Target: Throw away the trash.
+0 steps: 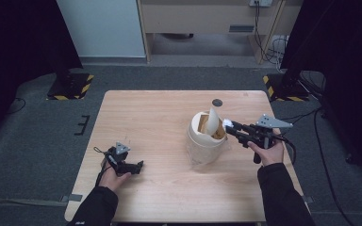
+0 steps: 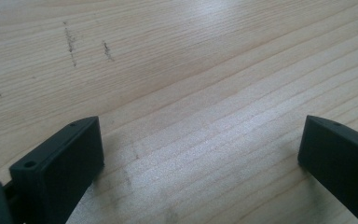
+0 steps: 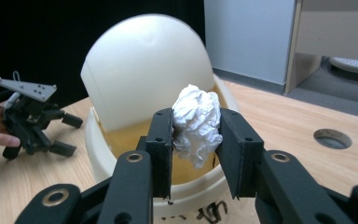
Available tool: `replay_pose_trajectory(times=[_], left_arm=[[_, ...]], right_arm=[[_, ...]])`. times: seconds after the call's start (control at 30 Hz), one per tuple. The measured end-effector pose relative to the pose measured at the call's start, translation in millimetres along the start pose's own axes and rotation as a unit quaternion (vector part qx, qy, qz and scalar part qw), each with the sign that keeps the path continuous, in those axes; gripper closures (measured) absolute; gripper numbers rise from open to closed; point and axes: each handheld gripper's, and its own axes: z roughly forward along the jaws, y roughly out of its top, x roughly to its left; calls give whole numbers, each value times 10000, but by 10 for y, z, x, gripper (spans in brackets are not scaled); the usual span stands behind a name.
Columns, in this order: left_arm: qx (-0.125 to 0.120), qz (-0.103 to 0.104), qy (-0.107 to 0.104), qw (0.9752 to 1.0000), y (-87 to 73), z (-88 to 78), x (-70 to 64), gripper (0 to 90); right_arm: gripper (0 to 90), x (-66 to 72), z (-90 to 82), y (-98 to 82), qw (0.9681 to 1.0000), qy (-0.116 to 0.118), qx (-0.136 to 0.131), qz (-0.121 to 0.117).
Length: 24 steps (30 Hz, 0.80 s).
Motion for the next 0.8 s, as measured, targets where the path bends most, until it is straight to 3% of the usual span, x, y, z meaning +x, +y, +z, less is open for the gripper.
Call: replay_pose_trajectory(times=[0.63,0.8], left_arm=[[0,0,0,10000,0,0,0,0],[0,-1,0,10000,0,0,0,0]], right_arm=[[656,31,168,-107,9993,4,366,-47],[587,40,201,-116,9992,28,389,-7]])
